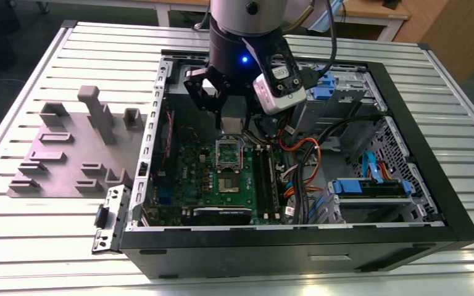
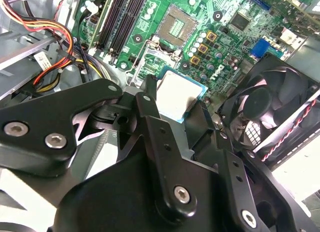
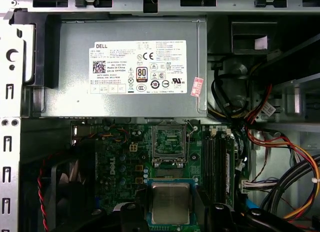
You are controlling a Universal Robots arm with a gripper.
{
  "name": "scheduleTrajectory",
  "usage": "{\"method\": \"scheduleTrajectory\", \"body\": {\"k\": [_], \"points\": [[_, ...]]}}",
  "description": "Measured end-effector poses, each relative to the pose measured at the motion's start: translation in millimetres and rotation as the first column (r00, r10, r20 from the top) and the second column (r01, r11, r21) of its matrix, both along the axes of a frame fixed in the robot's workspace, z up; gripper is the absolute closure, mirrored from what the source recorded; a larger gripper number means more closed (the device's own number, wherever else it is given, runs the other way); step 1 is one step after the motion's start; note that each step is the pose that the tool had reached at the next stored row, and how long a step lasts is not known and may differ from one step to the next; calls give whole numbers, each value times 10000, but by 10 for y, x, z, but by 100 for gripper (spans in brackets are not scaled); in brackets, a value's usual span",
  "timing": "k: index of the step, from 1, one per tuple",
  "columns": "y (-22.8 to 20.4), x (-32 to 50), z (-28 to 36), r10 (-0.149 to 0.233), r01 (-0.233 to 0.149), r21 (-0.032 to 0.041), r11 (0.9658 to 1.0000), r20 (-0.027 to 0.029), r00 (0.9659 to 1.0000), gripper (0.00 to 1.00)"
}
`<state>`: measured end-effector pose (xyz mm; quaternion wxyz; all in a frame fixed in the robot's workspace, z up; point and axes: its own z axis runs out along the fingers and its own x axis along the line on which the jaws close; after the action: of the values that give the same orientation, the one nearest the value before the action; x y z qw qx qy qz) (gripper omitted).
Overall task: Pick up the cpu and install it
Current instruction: 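Place the cpu into insertion slot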
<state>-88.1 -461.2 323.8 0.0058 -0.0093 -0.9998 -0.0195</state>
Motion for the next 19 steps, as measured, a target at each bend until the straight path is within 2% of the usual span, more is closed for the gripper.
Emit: {"method": "scheduleTrajectory", "body": {"k": [4, 10, 16, 19], "points": [[0, 0, -19, 0, 0, 3, 10000, 1, 10000, 53], [-2, 0, -125, 1, -1, 0, 10000, 0, 10000, 53], [-76, 0, -178, 23, -23, -5, 10000, 0, 10000, 53], [-88, -1, -230, 30, -30, -7, 10000, -1, 10000, 53]]}}
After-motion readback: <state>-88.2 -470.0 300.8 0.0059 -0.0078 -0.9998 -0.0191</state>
